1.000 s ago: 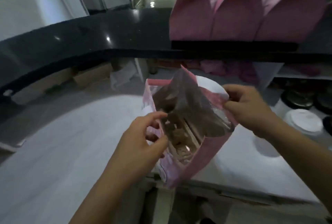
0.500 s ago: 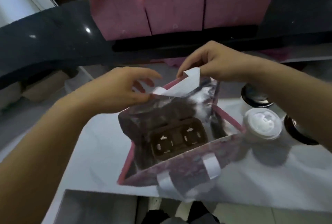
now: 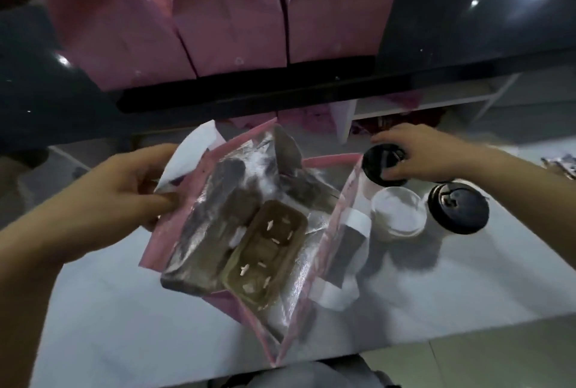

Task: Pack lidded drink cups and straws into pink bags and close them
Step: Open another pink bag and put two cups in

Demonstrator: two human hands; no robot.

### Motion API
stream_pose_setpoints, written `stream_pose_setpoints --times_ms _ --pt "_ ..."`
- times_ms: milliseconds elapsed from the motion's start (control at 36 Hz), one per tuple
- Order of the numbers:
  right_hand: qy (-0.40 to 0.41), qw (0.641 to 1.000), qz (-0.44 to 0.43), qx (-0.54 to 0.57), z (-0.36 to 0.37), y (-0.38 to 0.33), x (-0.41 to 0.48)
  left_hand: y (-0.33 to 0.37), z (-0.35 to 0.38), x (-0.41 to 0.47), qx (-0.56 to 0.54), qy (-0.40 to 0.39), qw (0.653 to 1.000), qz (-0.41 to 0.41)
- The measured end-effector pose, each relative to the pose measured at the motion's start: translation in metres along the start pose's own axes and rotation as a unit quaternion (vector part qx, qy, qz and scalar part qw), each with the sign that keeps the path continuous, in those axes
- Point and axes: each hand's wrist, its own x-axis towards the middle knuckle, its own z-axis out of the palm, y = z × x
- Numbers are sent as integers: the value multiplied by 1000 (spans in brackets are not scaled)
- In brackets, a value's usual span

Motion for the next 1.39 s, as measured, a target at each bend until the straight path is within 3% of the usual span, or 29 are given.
stream_pose_setpoints --times_ms 139,389,556,694,861,972,1139,1389 --pt "-32 992 68 -105 18 -6 13 -8 10 -6 -100 15 995 14" --pt "-17 989 122 -84 21 -29 15 -25 38 -31 -247 76 965 40" --pt "89 985 119 -88 -9 -61 -9 -33 58 -37 -311 110 944 22" --pt "221 966 112 -79 -45 -105 -48 -38 60 -39 -320 81 944 27" --pt "362 932 -20 -5 -71 -181 -117 -46 51 -39 -304 38 950 54" --pt "291 951 -105 -4 -64 -229 -146 -51 47 -36 -297 26 952 64" --pt "52 993 -37 -100 -17 -254 -103 -56 43 -32 -297 16 951 83" --pt "-2 996 -25 -83 49 -242 -21 -63 40 -31 -291 7 950 109"
